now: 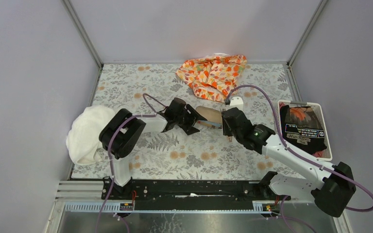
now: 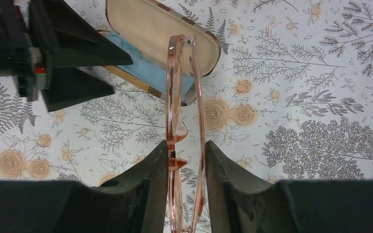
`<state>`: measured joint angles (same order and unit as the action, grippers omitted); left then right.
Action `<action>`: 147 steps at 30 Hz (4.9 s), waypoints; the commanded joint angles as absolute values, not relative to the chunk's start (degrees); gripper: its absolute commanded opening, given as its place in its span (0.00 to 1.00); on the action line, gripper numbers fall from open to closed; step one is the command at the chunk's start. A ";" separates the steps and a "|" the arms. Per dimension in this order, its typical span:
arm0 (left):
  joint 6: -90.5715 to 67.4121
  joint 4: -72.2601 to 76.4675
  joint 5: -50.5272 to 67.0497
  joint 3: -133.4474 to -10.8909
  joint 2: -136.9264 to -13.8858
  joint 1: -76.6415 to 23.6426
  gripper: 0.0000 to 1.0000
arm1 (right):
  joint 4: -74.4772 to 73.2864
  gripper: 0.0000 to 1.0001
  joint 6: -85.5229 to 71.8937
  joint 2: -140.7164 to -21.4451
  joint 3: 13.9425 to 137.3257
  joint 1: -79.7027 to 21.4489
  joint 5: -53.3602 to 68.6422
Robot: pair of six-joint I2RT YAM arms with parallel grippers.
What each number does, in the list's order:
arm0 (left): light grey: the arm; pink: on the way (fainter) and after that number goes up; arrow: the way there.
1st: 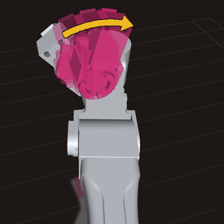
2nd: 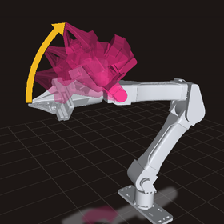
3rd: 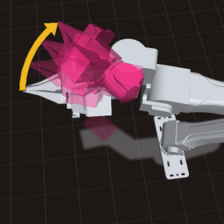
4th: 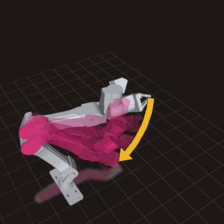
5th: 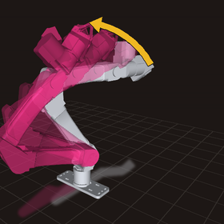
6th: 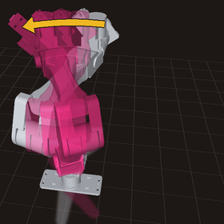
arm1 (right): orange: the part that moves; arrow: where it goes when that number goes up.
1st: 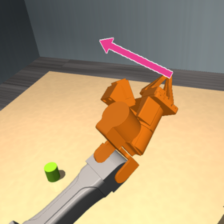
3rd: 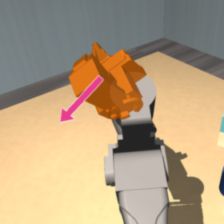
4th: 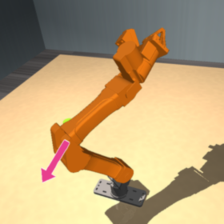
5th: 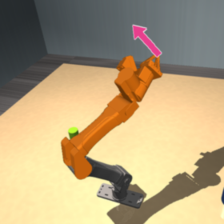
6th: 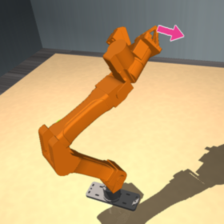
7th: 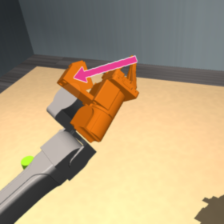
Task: Organize the sunglasses
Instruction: Adjust the sunglasses case at the center of the board, then place the sunglasses in the sunglasses case.
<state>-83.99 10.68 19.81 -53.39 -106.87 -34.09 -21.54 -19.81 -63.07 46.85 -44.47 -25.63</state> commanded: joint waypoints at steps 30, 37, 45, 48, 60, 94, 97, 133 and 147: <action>-58.46 -3.42 33.53 -64.23 -113.27 -35.25 0.24 | -21.84 0.31 -18.94 -63.92 48.92 -44.12 -7.79; -43.71 -12.19 41.42 -64.61 -112.07 -34.83 0.31 | -18.12 0.31 -22.41 -66.60 47.96 -44.21 1.38; -41.40 -10.72 44.42 -62.44 -111.88 -34.01 0.37 | -14.33 0.30 -30.34 -71.74 45.69 -44.21 0.26; -41.14 -12.05 42.50 -62.96 -111.63 -34.02 0.38 | -13.32 0.30 -30.24 -73.42 45.73 -44.28 -0.90; -41.27 -13.47 39.07 -64.01 -111.42 -33.40 0.39 | -15.74 0.31 -23.38 -82.63 51.82 -44.22 -9.23; -52.29 -4.48 31.49 -63.19 -107.71 -33.15 0.50 | -9.74 0.31 -26.05 -84.90 51.85 -36.32 -0.79; -52.25 -4.23 31.59 -62.87 -108.09 -33.21 0.50 | -9.47 0.31 -26.26 -85.14 51.55 -36.30 -1.10; -52.63 -5.69 31.09 -68.68 -112.16 -33.48 0.49 | -2.77 0.31 -28.40 -83.00 46.16 -33.80 6.37; -52.19 -5.01 31.05 -67.00 -114.06 -32.70 0.42 | 0.90 0.31 -31.34 -87.04 45.67 -33.84 10.60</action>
